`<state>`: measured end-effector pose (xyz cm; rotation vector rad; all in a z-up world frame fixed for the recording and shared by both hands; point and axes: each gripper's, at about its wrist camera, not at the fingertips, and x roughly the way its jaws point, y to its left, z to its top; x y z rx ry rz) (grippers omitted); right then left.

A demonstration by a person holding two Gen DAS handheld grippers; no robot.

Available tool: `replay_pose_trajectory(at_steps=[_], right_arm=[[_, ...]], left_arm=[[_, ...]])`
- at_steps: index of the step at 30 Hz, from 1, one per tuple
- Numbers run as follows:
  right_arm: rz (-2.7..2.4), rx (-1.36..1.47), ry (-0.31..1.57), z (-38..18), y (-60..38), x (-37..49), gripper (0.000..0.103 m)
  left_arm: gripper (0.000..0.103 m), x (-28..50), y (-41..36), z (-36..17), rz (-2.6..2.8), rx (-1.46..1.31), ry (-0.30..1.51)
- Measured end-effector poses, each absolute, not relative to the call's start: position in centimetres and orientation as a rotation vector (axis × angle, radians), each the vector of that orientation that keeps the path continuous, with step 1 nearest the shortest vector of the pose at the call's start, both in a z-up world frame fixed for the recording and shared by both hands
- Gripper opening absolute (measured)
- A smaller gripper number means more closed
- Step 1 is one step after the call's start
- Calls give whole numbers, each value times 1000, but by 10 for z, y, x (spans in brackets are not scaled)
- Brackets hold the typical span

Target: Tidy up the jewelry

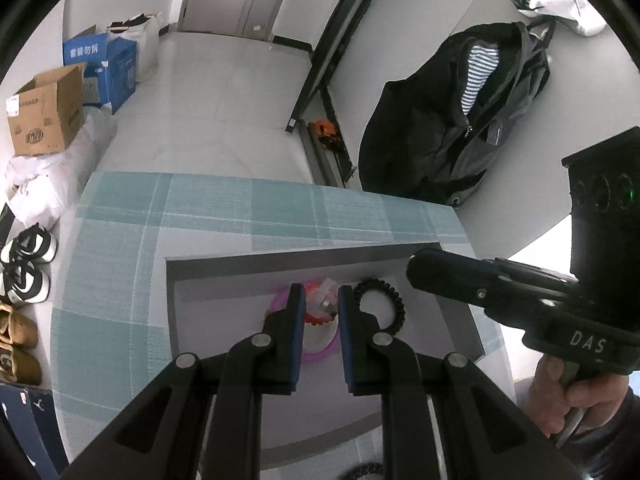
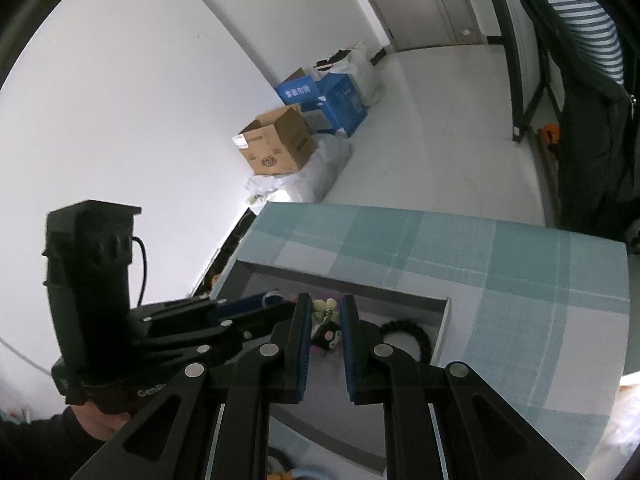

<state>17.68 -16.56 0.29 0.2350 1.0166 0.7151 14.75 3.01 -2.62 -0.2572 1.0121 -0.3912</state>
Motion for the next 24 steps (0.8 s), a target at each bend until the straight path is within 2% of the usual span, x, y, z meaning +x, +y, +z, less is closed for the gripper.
replay_pose_trajectory(at_steps=[8, 9, 10, 11, 12, 13, 15, 20, 24], right_arm=[[700, 254, 1042, 3, -161, 180, 16], [690, 253, 1038, 5, -162, 180, 19], [676, 251, 1034, 6, -164, 180, 25], [664, 258, 1029, 7, -167, 180, 36], [658, 269, 1025, 8, -170, 180, 47], [651, 276, 1021, 9, -172, 181, 52], [642, 289, 1006, 13, -179, 181, 53], [620, 295, 984, 22, -186, 177, 53], [614, 298, 974, 26, -189, 172, 59]], left_arm=[[12, 149, 31, -23, -460, -328, 986], [13, 148, 30, -22, -465, -322, 982], [15, 147, 29, -21, -469, -321, 983], [25, 147, 29, -21, -467, -321, 987], [41, 146, 29, -21, -466, -322, 989], [43, 145, 30, -20, -471, -326, 980], [53, 142, 32, -17, -464, -327, 966], [54, 135, 32, -11, -456, -300, 933], [55, 128, 34, -6, -446, -283, 909]])
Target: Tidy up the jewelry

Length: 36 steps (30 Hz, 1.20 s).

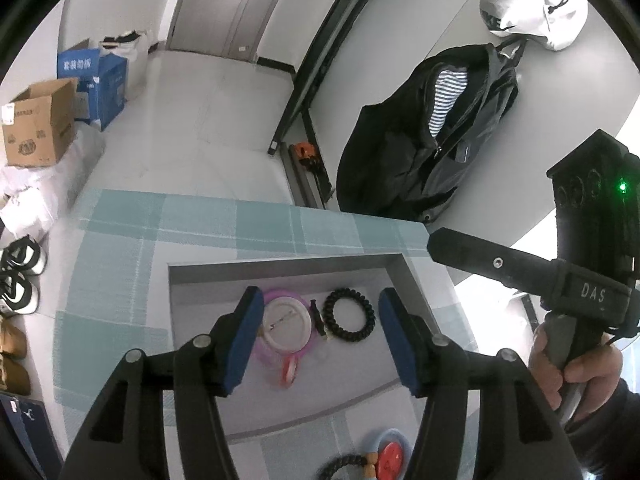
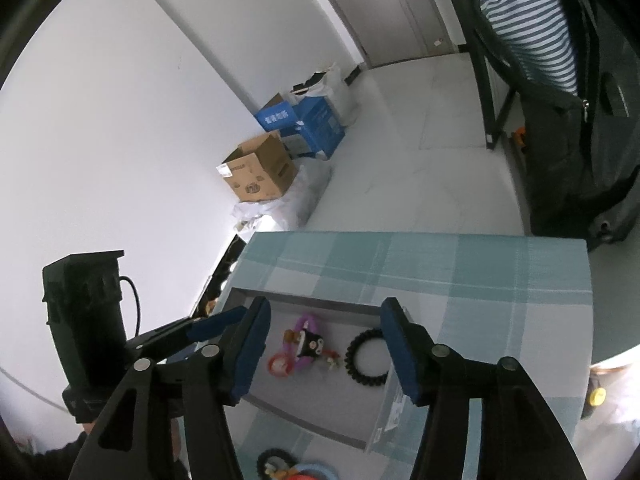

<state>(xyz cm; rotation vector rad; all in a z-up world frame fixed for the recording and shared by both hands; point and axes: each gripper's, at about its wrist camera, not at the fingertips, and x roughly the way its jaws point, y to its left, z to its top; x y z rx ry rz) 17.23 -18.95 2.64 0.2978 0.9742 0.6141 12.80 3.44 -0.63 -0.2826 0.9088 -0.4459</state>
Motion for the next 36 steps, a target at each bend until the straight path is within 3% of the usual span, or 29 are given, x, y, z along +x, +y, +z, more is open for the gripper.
replay_pose_trajectory(at_steps=[6, 13, 23, 25, 27, 36], right_arm=[[591, 285, 943, 35, -195, 160, 70], [582, 278, 934, 38, -202, 143, 71], [575, 244, 917, 41, -217, 107, 81], [580, 227, 911, 41, -218, 99, 84], [581, 207, 910, 39, -217, 92, 85], [623, 128, 974, 11, -202, 60, 89]], left_arm=[[55, 114, 41, -5, -380, -257, 886], [55, 93, 53, 1, -305, -262, 864], [56, 70, 69, 2, -149, -310, 857], [58, 63, 65, 2, -120, -273, 859], [69, 54, 63, 2, -100, -252, 854], [70, 37, 53, -18, -169, -282, 934]])
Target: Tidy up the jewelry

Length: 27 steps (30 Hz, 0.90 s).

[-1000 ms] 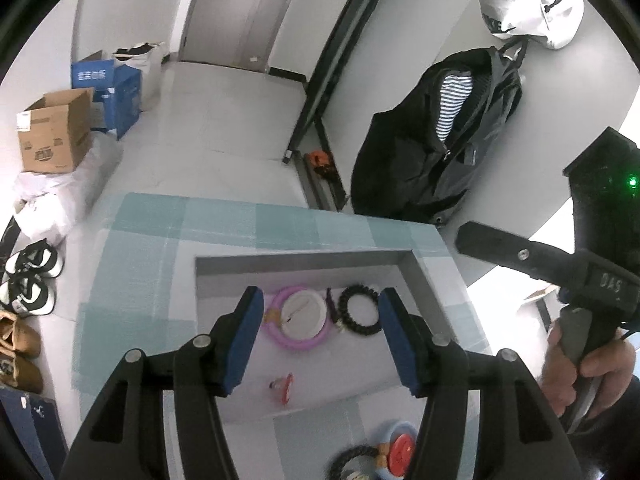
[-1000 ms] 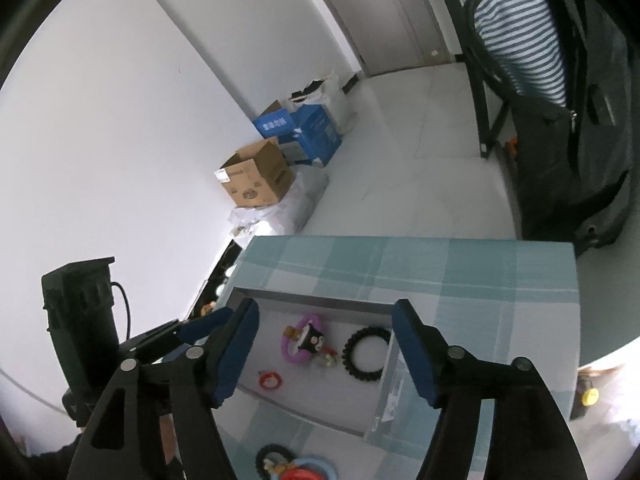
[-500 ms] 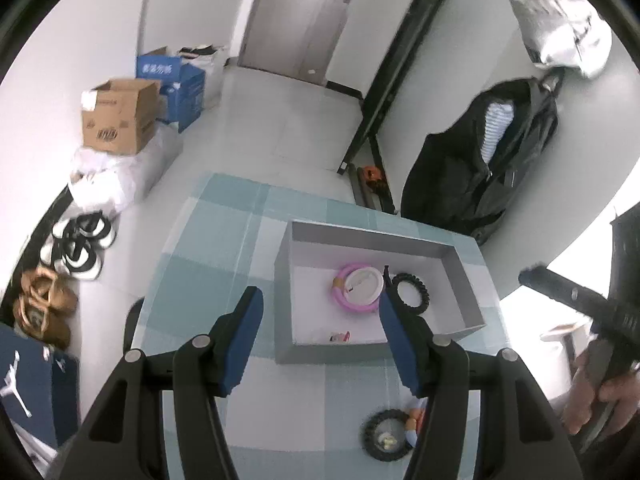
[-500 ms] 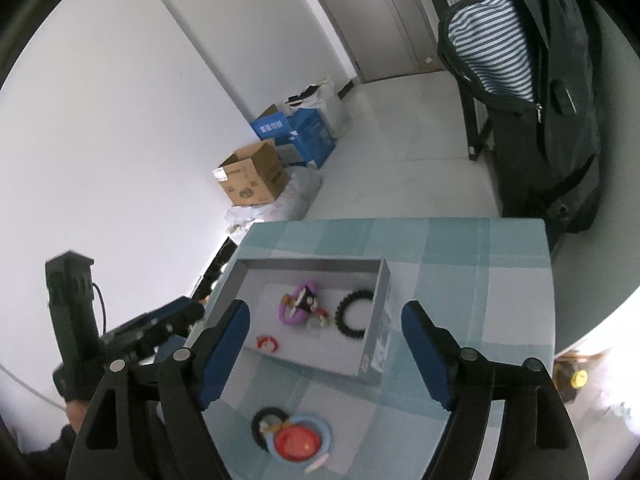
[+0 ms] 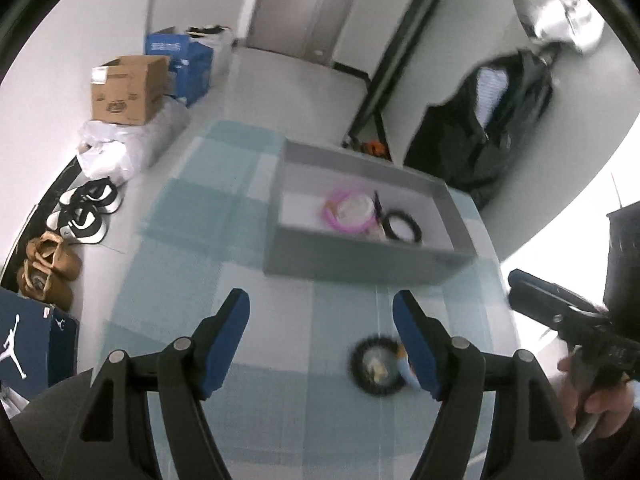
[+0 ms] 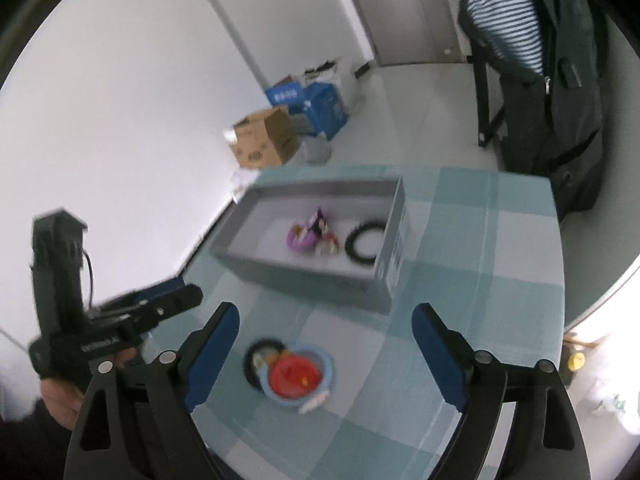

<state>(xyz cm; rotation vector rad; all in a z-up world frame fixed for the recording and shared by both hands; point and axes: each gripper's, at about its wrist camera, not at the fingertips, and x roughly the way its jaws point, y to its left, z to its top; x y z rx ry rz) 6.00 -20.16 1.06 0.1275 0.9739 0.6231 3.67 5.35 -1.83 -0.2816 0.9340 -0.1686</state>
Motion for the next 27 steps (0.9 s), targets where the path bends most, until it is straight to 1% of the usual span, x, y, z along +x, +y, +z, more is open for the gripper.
replay_pose_trajectory(at_steps=[5, 13, 14, 15, 16, 17, 27], right_arm=[[664, 45, 1011, -8, -191, 43, 91], [666, -50, 1057, -31, -176, 24, 91], [662, -59, 1057, -31, -175, 24, 91], [662, -61, 1056, -32, -174, 23, 91], [662, -62, 1054, -32, -174, 24, 91], [661, -61, 1053, -32, -172, 24, 91], [675, -120, 1068, -40, -153, 27, 91]], left_arm=[[71, 33, 56, -21, -168, -277, 941], [71, 31, 57, -32, -176, -322, 970], [72, 30, 56, -33, -173, -311, 970], [76, 28, 54, -33, -178, -305, 968], [80, 27, 53, -33, -182, -301, 969], [87, 27, 52, -33, -183, -295, 969], [88, 25, 49, -40, -184, -262, 1005]])
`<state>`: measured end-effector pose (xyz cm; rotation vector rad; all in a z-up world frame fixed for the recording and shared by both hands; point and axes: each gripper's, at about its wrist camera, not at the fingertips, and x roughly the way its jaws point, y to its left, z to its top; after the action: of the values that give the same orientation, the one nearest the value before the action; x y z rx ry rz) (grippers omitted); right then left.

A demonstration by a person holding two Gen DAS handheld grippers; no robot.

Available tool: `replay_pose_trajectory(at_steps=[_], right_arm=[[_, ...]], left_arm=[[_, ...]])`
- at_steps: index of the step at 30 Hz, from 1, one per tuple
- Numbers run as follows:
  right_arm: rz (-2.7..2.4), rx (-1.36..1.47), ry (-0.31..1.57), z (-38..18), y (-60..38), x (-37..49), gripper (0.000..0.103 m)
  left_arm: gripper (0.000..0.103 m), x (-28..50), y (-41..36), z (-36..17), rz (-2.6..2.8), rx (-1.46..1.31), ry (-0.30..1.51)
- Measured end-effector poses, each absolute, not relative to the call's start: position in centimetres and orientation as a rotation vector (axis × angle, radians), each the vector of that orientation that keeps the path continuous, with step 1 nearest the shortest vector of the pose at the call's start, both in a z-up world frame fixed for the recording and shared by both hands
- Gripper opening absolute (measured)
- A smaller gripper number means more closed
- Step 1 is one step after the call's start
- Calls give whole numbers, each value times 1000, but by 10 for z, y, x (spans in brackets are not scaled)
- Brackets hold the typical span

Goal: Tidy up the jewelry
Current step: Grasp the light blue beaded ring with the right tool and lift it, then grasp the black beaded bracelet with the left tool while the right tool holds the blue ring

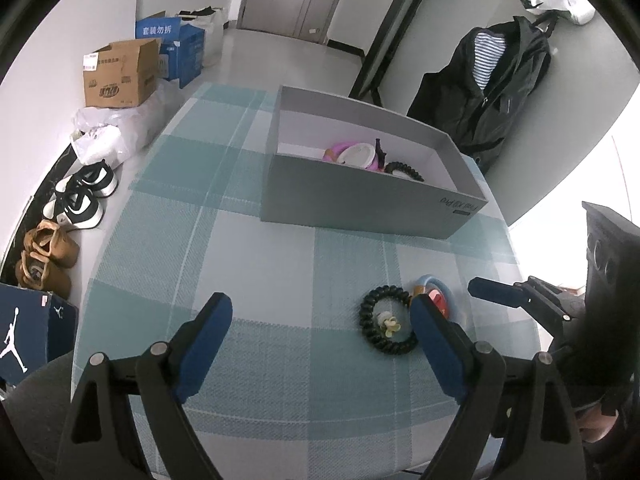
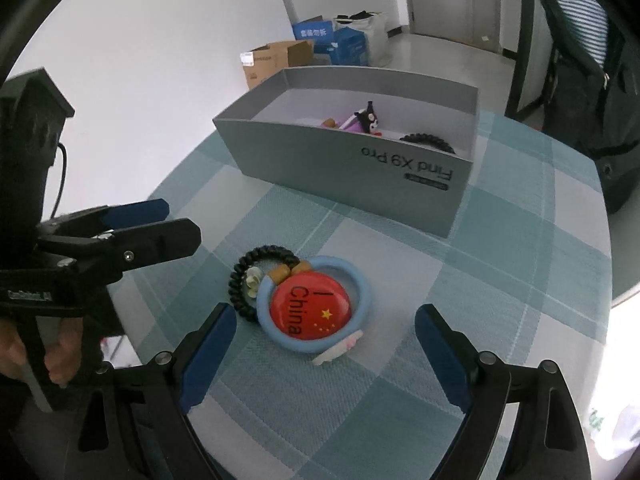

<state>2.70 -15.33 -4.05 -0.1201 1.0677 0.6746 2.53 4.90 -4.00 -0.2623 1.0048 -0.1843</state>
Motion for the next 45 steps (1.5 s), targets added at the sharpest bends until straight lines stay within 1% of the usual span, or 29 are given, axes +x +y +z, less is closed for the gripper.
replay_pose_trajectory(at_steps=[10, 12, 13, 18, 24, 28, 38, 45], right_arm=[[664, -184, 1046, -41, -137, 28, 89], [666, -201, 1049, -42, -134, 27, 78], [661, -209, 1051, -42, -133, 27, 76], [659, -219, 1043, -41, -135, 27, 61], [635, -199, 1043, -38, -143, 32, 61], [621, -130, 1038, -32, -155, 37, 61], [553, -4, 1033, -23, -185, 50, 61], [543, 55, 1013, -12, -203, 54, 61]], left_arm=[[88, 26, 53, -43, -150, -244, 1018], [88, 26, 55, -44, -145, -246, 1022], [88, 26, 56, -45, -146, -248, 1024], [88, 28, 58, -46, -145, -260, 1035], [88, 27, 56, -45, -161, -258, 1032], [88, 25, 49, -42, -201, -232, 1021], [88, 14, -3, -43, -318, 31, 1016], [87, 20, -13, -53, -289, 116, 1046]])
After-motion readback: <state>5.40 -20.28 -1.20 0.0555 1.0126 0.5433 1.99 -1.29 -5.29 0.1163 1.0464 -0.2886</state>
